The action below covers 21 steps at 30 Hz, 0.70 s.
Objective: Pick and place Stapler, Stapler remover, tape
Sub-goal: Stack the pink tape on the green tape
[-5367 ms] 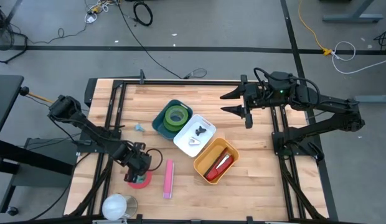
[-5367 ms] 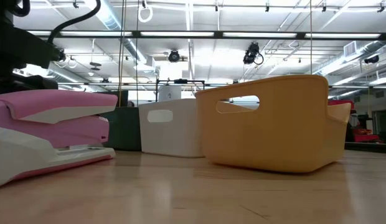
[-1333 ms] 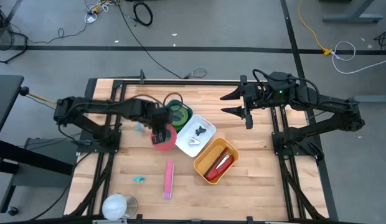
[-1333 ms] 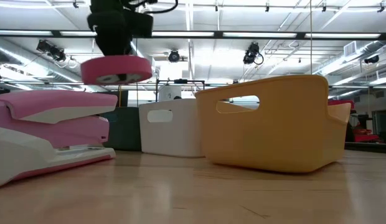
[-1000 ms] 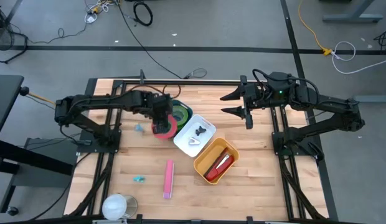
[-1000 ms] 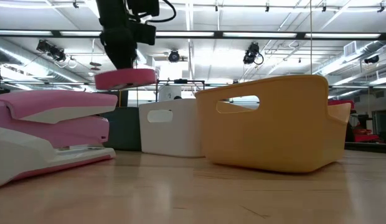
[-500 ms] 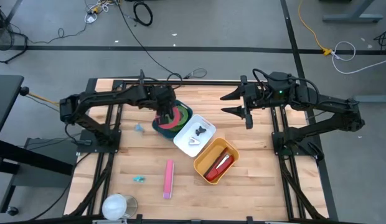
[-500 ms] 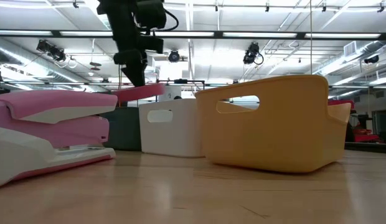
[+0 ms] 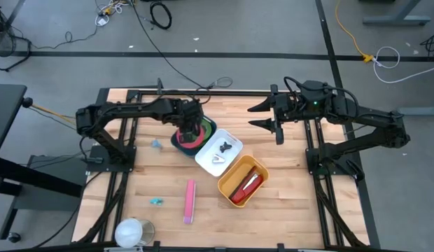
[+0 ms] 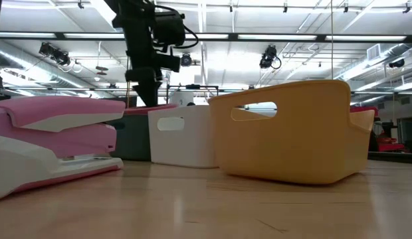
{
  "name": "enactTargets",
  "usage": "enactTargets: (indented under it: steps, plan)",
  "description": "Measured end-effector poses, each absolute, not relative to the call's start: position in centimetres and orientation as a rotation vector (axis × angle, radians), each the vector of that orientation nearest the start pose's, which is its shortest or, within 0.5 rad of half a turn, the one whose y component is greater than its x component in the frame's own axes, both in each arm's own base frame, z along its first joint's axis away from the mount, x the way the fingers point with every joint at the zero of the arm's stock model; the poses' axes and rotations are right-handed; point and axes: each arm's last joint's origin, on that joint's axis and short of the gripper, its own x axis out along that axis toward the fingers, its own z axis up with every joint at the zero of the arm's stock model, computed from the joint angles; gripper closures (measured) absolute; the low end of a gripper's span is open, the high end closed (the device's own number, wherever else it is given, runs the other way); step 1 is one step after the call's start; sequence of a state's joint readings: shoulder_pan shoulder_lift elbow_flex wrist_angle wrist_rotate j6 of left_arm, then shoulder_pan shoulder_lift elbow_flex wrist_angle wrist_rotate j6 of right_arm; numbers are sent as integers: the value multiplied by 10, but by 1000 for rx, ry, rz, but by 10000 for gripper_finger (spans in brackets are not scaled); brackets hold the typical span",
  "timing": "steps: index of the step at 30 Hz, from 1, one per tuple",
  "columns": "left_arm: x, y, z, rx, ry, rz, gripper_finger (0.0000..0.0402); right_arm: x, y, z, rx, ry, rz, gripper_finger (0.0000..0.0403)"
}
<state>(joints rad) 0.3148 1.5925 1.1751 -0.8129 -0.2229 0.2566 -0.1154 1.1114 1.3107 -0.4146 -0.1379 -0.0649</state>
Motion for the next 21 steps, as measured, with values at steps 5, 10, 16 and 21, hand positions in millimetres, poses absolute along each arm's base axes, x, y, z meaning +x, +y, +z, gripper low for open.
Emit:
enactTargets:
  steps: [5, 10, 16, 21]
  plan:
    - [288, 111, 233, 81, 1262, 387, 310, 224, -22, 426, -37, 218, 28, 209]
    - [286, 122, 233, -71, 1207, 515, 310, 224, -22, 426, -37, 219, 28, 209]
    - [285, 125, 233, -185, 1173, 550, 310, 224, -22, 426, -37, 219, 28, 209]
    - [286, 125, 234, -264, 1136, 597, 310, 224, -22, 426, -37, 219, 28, 209]
